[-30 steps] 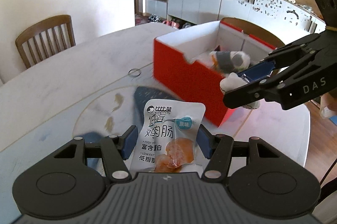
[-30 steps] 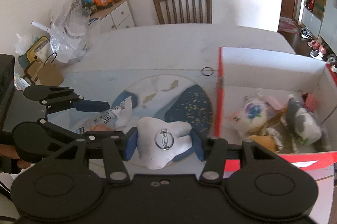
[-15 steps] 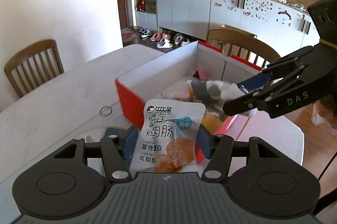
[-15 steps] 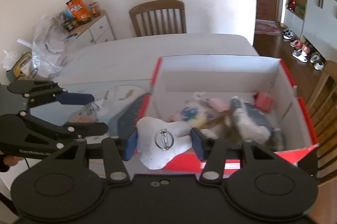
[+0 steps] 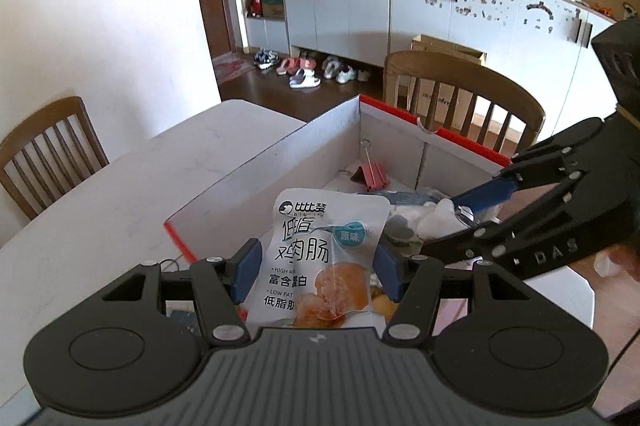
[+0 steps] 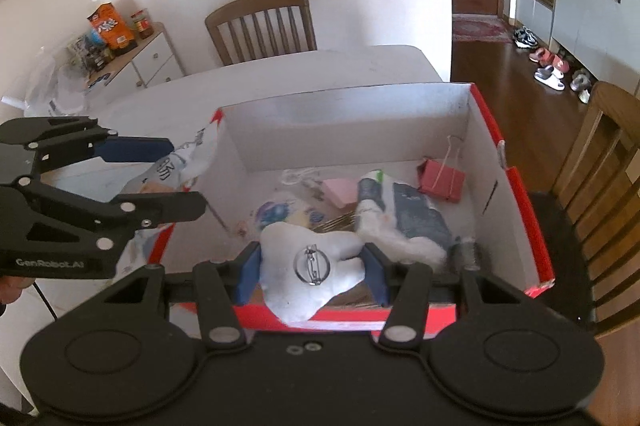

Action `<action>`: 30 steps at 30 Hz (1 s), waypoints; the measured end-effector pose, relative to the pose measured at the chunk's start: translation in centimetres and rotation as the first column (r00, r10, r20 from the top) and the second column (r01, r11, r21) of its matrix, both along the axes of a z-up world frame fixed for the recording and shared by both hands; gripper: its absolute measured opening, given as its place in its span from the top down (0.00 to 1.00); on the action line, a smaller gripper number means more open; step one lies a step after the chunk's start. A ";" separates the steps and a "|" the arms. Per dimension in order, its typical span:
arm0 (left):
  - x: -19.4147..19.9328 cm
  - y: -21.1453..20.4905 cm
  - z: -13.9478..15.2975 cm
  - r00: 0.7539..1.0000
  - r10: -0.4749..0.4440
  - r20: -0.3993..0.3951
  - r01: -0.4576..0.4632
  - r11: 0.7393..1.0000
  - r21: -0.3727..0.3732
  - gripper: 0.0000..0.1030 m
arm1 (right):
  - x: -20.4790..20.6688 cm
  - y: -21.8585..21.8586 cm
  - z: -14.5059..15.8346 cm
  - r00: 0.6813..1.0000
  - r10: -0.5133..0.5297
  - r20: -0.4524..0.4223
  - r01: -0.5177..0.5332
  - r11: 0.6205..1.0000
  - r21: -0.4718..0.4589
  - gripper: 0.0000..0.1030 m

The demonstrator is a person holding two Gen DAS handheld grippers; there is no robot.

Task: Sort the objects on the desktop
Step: 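Lift and carry the snack packet and white plush toy over the red box, then lower the packet and plush toy into the box and open both grippers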

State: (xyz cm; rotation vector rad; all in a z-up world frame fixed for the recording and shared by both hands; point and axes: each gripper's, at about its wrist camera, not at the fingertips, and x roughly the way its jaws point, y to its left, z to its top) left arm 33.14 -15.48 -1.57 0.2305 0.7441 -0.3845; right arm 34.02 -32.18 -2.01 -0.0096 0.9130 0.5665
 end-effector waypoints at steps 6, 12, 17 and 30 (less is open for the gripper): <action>3.2 -1.2 -1.3 0.999 0.019 -0.029 -0.018 0.999 0.043 0.42 | 1.5 -0.6 -0.8 0.999 -0.004 -0.041 0.003 1.000 -0.014 0.48; 5.7 -2.1 -3.0 0.997 0.040 -0.069 -0.034 0.997 0.076 0.42 | 2.9 -0.9 -1.5 0.998 -0.021 -0.063 0.019 1.000 -0.017 0.48; 6.9 -2.7 -4.6 0.993 0.043 -0.109 -0.031 0.993 0.115 0.42 | 3.6 -0.7 -2.3 0.998 -0.016 -0.066 0.014 0.999 -0.041 0.48; 8.3 -3.4 -7.1 0.977 0.043 -0.210 -0.009 0.987 0.160 0.41 | 4.1 -0.3 -4.0 0.996 0.019 -0.088 -0.026 0.997 -0.074 0.45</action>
